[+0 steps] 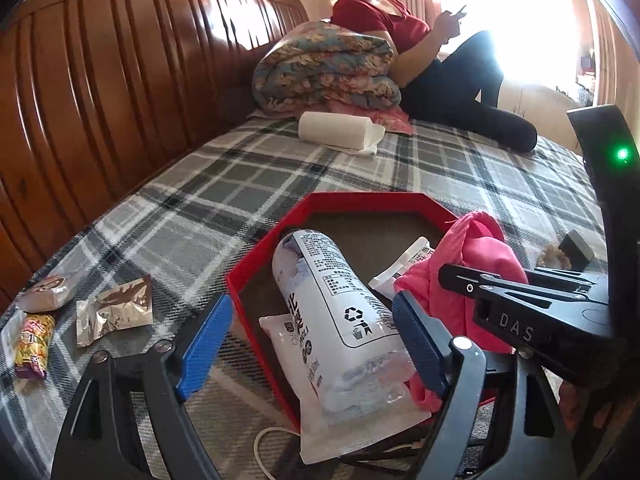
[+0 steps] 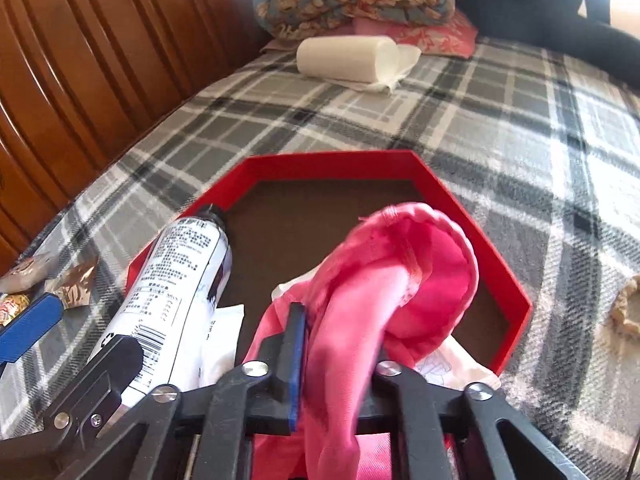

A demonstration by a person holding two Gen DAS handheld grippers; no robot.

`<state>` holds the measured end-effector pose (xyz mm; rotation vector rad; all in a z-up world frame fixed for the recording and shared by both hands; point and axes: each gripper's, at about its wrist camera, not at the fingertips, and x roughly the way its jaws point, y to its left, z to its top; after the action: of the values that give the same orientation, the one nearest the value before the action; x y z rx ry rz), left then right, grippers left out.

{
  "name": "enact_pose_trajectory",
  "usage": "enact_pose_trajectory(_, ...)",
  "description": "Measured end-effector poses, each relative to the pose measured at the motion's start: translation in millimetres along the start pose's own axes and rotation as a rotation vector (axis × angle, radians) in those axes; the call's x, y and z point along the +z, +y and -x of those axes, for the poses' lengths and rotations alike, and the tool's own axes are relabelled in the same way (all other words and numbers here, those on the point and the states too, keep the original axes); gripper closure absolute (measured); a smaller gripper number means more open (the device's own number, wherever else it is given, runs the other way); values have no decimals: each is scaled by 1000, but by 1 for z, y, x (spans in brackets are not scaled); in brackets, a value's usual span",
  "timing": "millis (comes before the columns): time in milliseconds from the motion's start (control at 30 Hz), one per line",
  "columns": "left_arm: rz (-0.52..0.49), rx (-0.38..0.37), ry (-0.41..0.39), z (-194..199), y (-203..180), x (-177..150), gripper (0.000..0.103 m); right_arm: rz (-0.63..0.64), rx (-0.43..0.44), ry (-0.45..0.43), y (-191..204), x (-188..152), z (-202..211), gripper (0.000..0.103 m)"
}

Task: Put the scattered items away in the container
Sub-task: 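Carry the bottle and pink cloth into the red box and open both tools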

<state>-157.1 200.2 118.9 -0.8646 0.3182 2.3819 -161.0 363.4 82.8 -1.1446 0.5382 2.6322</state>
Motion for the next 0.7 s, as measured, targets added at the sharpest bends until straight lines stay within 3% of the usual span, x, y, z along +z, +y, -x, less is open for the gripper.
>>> enact_pose_trajectory(133, -13, 7, -16, 2, 1, -2, 13, -3, -17, -18, -3, -2, 1, 78)
enact_pose_trajectory(200, -34, 14, -25, 4, 0, -2, 11, -8, -13, -12, -3, -2, 0, 72)
enact_pose_trajectory(267, -43, 16, -42, 6, 0, -2, 10, -16, -5, -3, -4, -2, -1, 49)
enact_pose_trajectory(333, -40, 20, -51, 8, 2, -2, 9, -24, -9, -7, -4, -3, 0, 37)
enact_pose_trajectory(533, -12, 9, -36, 9, 9, -1, 6, -19, -1, -25, -5, -2, 5, 19)
enact_pose_trajectory(700, 11, 16, -62, 18, 15, -2, 0, -108, 29, -55, -17, 0, 13, 11)
